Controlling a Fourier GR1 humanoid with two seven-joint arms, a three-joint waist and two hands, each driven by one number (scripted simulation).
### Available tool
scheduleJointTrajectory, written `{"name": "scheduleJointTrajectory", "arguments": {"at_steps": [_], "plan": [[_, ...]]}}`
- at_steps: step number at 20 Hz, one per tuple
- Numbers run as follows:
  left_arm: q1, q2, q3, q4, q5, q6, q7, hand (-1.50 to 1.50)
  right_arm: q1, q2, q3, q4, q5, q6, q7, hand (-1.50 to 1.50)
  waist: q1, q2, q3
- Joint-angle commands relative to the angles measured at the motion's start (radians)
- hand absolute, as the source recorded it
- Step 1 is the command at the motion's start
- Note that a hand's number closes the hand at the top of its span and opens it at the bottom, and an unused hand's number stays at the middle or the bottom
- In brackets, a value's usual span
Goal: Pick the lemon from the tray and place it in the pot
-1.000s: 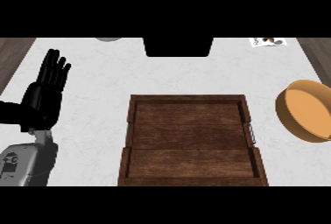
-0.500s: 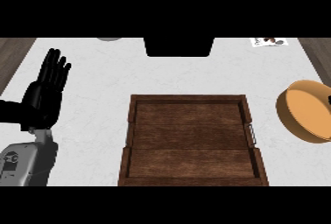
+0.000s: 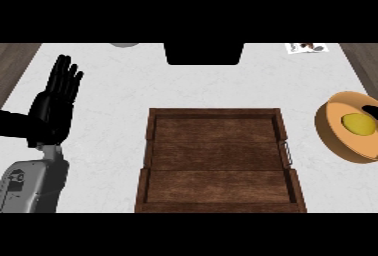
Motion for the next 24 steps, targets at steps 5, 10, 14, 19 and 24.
{"name": "scheduleJointTrajectory", "arguments": {"at_steps": [5,10,14,19,24], "plan": [[0.018,0.013,0.006,-0.034,-0.018,0.008,0.012,0.00,-0.010,0.089,-0.086,-0.157,-0.160,-0.103,0.038,-1.50,-0.008,-0.005,-0.001],[0.019,0.018,0.027,-0.071,0.016,-0.002,0.047,0.00,0.043,0.038,-0.218,-0.147,-0.362,-0.095,-0.093,-1.50,-0.005,-0.004,0.000],[-0.032,0.009,0.003,-0.043,-0.016,0.016,0.069,0.00,0.136,0.012,-0.272,-0.253,-0.441,-0.075,-0.133,-1.50,-0.012,-0.003,0.000],[0.005,0.015,0.016,-0.069,-0.010,0.006,0.077,0.00,0.235,-0.014,-0.382,-0.255,-0.619,-0.016,-0.231,-1.50,-0.010,-0.003,0.000],[0.015,-0.017,0.001,-0.037,-0.033,0.015,0.032,0.00,0.396,0.014,-0.468,-0.373,-0.731,0.062,-0.248,-1.50,-0.017,-0.003,-0.001]]}}
